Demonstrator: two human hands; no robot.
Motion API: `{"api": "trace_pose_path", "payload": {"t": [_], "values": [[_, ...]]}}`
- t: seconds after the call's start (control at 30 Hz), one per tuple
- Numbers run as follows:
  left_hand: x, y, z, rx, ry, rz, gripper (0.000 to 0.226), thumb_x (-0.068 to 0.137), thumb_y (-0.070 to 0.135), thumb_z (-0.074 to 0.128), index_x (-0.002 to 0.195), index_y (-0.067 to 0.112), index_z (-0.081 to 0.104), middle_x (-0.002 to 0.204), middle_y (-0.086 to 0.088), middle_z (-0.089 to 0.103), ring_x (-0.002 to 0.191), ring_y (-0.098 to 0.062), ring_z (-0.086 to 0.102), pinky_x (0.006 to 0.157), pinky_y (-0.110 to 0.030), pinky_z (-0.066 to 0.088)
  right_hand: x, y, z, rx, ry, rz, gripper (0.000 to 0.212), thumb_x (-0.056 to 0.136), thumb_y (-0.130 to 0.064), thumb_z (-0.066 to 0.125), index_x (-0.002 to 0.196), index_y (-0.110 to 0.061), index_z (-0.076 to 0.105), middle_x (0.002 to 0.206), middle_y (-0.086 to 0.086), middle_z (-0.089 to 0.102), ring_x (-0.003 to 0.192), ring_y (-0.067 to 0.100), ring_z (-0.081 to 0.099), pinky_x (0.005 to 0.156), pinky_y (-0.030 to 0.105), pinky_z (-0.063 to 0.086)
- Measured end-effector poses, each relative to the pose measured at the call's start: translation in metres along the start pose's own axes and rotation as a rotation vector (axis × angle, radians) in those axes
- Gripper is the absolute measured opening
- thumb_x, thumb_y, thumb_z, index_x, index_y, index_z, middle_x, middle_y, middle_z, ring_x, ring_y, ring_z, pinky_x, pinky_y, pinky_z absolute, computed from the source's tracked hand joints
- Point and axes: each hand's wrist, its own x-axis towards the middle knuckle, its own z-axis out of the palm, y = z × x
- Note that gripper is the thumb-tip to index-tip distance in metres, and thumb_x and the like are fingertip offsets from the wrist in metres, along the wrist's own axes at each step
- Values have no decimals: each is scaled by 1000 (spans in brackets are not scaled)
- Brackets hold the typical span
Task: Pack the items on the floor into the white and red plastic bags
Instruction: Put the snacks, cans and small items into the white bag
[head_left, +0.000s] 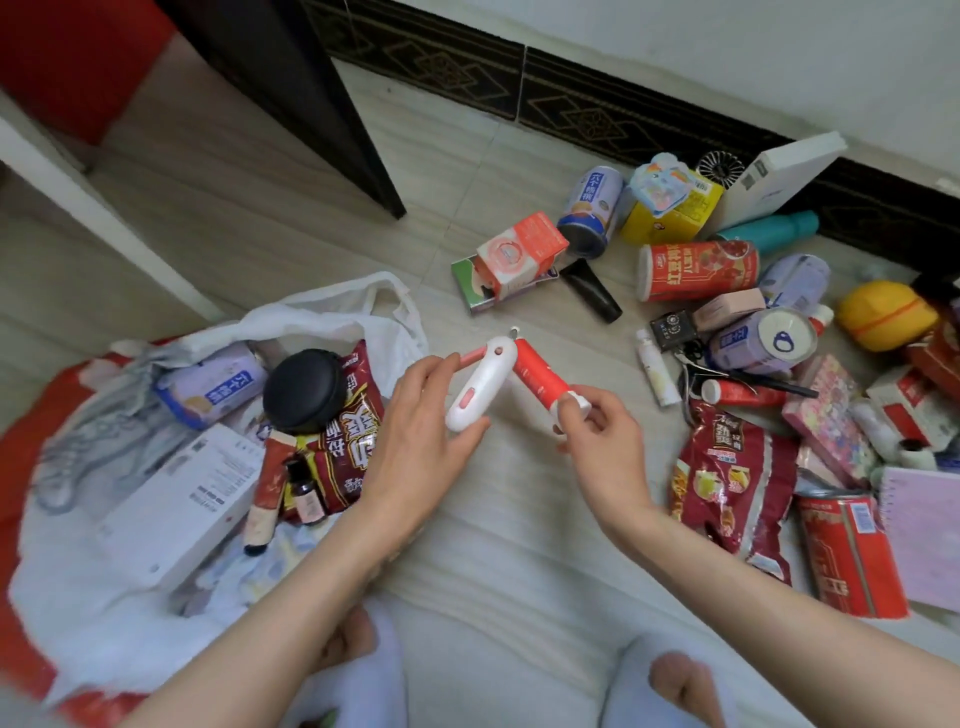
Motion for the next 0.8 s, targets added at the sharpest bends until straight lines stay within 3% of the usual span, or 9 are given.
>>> {"api": "trace_pose_path", "payload": {"t": [0.1, 0.2, 0.33, 0.5, 0.6, 0.67, 0.8], "values": [[-28, -18, -34, 42, 118, -37, 61, 79, 25, 68, 133, 14, 43, 127, -5, 44, 116, -15, 43, 97, -27, 36, -23, -17, 23, -14, -138, -89, 14, 85, -20, 58, 82, -33, 58, 71, 1, 57, 69, 18, 54, 74, 42, 51], [-51, -47, -64, 102, 222, -171, 61, 77, 26, 71, 132, 16, 45, 126, -4, 47, 115, -17, 44, 92, -31, 36, -42, -31, 48, -70, -270, -151, 14, 84, -20, 59, 83, -34, 59, 67, -6, 55, 68, 21, 57, 73, 39, 51], [-81, -92, -92, 124, 294, -420, 59, 76, 27, 72, 130, 23, 48, 126, -6, 49, 116, -22, 46, 92, -38, 39, -58, -38, 84, -251, -464, -260, 14, 84, -23, 59, 96, -28, 61, 79, -10, 60, 69, 8, 56, 70, 25, 47], [-97, -135, -106, 245, 321, -538, 58, 73, 24, 74, 125, 12, 51, 118, -16, 55, 111, -34, 50, 88, -44, 41, -69, -45, 131, -331, -538, -313, 25, 85, -27, 57, 109, -21, 56, 98, -3, 58, 88, 16, 55, 79, 28, 47], [-93, -153, -111, 275, 337, -636, 59, 73, 26, 74, 123, 6, 49, 119, -19, 53, 111, -36, 49, 90, -46, 41, -70, -54, 159, -413, -551, -384, 24, 85, -29, 57, 106, -21, 47, 94, -7, 54, 84, 10, 52, 65, 10, 40], [-89, -162, -115, 300, 370, -679, 58, 74, 30, 73, 122, 4, 51, 120, -21, 53, 111, -37, 47, 94, -47, 38, -71, -60, 175, -443, -590, -471, 24, 87, -29, 57, 104, -20, 44, 98, -6, 53, 83, 9, 49, 61, 12, 36], [-82, -174, -122, 409, 299, -699, 50, 79, 38, 66, 119, 8, 58, 126, -20, 51, 117, -38, 40, 101, -43, 28, -73, -52, 195, -643, -638, -686, 25, 90, -14, 50, 114, -7, 51, 113, 9, 52, 99, 25, 52, 83, 34, 43]]}}
